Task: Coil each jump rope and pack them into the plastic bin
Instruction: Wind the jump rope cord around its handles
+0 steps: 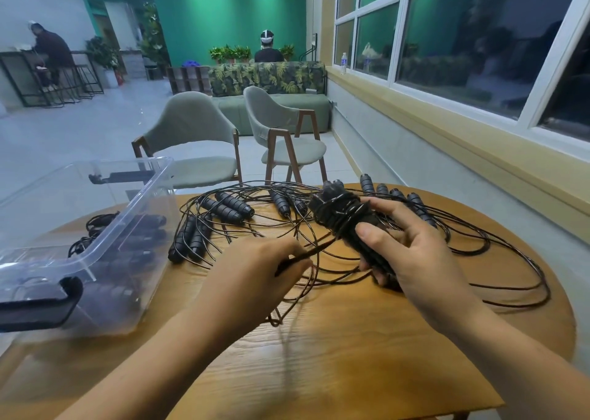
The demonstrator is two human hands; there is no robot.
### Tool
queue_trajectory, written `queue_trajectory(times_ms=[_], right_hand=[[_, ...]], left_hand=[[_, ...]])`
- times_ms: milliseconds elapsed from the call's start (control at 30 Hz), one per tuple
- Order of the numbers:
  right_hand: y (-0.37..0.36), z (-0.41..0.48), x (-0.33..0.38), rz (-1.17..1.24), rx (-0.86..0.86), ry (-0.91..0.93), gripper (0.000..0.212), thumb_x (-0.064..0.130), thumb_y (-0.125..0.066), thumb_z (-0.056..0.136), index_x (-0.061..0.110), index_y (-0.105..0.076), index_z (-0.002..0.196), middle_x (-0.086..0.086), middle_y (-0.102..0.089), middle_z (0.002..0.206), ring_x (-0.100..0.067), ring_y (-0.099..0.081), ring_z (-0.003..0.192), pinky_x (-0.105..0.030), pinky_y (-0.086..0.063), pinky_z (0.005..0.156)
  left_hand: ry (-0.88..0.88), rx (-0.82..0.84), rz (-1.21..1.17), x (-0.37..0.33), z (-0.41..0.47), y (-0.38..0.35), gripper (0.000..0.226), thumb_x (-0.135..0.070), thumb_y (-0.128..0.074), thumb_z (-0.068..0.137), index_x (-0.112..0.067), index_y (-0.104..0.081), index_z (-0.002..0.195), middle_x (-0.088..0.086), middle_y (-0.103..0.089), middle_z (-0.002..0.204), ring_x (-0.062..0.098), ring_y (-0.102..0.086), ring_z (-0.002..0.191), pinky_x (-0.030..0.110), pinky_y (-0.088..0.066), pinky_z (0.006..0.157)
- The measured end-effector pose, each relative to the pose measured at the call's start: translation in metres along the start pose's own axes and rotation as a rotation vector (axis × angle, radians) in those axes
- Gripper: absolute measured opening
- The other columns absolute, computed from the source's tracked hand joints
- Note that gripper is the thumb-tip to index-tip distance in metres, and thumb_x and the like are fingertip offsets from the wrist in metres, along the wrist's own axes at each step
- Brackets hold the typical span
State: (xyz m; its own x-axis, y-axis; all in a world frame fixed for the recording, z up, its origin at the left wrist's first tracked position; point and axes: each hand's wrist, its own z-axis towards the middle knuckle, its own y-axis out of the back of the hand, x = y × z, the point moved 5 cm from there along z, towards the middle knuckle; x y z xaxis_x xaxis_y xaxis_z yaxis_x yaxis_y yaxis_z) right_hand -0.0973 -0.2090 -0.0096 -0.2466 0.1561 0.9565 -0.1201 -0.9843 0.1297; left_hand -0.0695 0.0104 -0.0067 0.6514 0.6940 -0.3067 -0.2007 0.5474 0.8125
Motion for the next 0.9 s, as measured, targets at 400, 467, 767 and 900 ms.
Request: queue_trajectory(times_ms=[400, 467, 767, 900], right_hand=[[-0.011, 0.001, -0.016, -0.5, 0.319, -0.118, 0.051, 0.05, -0.07, 0.098, 0.058, -0.054, 0.145, 0.012, -0.075, 0.079, -0.002, -0.07, 0.067, -0.012, -0.047, 0.058], [-0.009, 0.001, -0.017, -0.512, 0.376, -0.157, 0.05, 0.052, -0.07, 0.098, 0.059, -0.054, 0.144, 0.014, -0.076, 0.081, -0.003, -0.068, 0.064, -0.015, -0.049, 0.059], [0.003, -0.005, -0.012, -0.46, 0.698, -0.365, 0.046, 0.04, -0.074, 0.1, 0.044, -0.061, 0.143, 0.003, -0.081, 0.091, -0.011, -0.067, 0.07, -0.03, -0.047, 0.06], [0.009, -0.008, -0.009, -0.387, 0.853, -0.439, 0.046, 0.039, -0.073, 0.101, 0.04, -0.062, 0.146, -0.006, -0.081, 0.101, -0.018, -0.069, 0.078, -0.032, -0.047, 0.063]], left_hand=[[-0.283, -0.021, 0.148, -0.015, -0.003, 0.0, 0.019, -0.042, -0.058, 0.096, -0.03, -0.072, 0.103, -0.015, -0.064, 0.095, 0.011, -0.06, 0.085, 0.032, -0.045, 0.074], [-0.326, -0.011, 0.169, -0.016, -0.004, 0.001, 0.02, -0.044, -0.058, 0.097, -0.031, -0.071, 0.104, -0.015, -0.064, 0.095, 0.011, -0.059, 0.085, 0.033, -0.044, 0.075], [-0.513, 0.001, 0.373, -0.033, -0.009, 0.003, 0.018, -0.047, -0.058, 0.105, -0.035, -0.072, 0.102, -0.016, -0.065, 0.097, 0.016, -0.057, 0.093, 0.037, -0.04, 0.08], [-0.548, -0.042, 0.366, -0.037, -0.011, 0.004, 0.02, -0.053, -0.059, 0.103, -0.038, -0.072, 0.104, -0.018, -0.066, 0.1, 0.015, -0.057, 0.106, 0.041, -0.038, 0.093]])
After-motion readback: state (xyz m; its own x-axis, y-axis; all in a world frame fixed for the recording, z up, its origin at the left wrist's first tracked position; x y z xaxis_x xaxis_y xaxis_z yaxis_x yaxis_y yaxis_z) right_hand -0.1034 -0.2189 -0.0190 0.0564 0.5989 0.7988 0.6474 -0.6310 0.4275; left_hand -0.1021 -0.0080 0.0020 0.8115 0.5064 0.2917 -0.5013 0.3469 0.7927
